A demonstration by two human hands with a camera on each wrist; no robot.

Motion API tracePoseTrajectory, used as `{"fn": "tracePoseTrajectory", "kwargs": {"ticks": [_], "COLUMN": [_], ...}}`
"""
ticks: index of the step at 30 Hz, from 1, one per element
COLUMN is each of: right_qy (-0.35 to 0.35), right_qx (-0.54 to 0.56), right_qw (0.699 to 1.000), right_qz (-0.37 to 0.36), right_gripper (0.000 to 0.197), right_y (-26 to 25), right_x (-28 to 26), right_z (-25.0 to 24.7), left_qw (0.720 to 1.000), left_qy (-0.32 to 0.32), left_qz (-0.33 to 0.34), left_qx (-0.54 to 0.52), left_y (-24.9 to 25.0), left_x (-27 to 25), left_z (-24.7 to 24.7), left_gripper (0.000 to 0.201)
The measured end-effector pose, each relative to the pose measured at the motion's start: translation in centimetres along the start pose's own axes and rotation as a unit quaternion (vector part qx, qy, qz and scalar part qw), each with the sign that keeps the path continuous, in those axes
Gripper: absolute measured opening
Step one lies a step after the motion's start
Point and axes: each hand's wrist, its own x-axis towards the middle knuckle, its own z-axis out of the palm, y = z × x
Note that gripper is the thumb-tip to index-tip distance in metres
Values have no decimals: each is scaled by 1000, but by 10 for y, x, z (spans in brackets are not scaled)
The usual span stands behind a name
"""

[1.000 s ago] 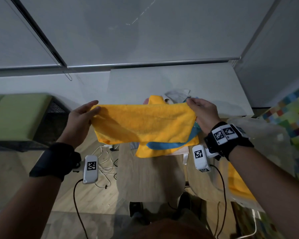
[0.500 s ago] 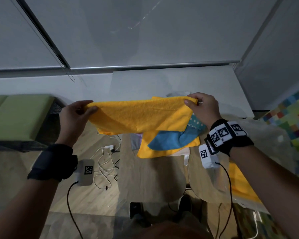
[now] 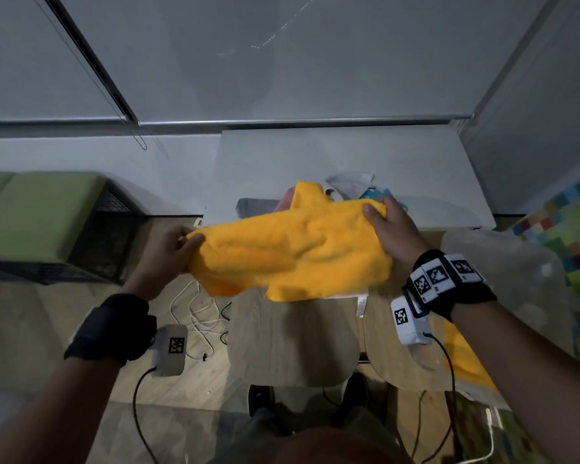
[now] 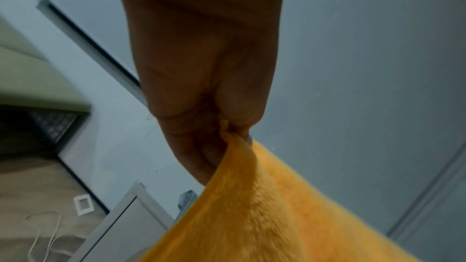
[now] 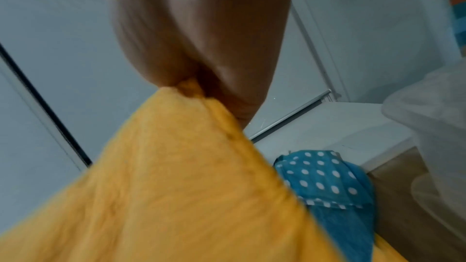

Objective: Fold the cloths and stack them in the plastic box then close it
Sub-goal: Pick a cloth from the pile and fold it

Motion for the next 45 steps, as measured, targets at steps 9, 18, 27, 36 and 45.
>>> {"fn": "tracePoseTrajectory", "kwargs": {"ticks": [9, 18, 27, 36, 45], "right_qy": [-158, -32, -32, 65, -53], "right_qx": [-194, -112, -56, 59, -69], "right_qw": [959, 962, 963, 961, 928], "right_qz": [134, 248, 261, 264, 361], "right_gripper": [20, 44, 33, 17, 43], "right_y": [90, 139, 206, 178, 208], "right_x": [-11, -24, -23, -27, -38], "right_z": [46, 110, 141, 129, 129], "left_qw": [989, 975, 964, 984, 962], "left_qy": [-44, 30, -25, 108, 24], "left_qz": [-103, -158, -241, -138, -258], "left_qx": [101, 151, 113, -24, 87], "left_y": [-71, -155, -176, -171, -205], "left_x": [-4, 7, 23, 14, -8], "left_z": [36, 123, 155, 155, 144], "left_gripper": [21, 25, 49, 26, 27]}}
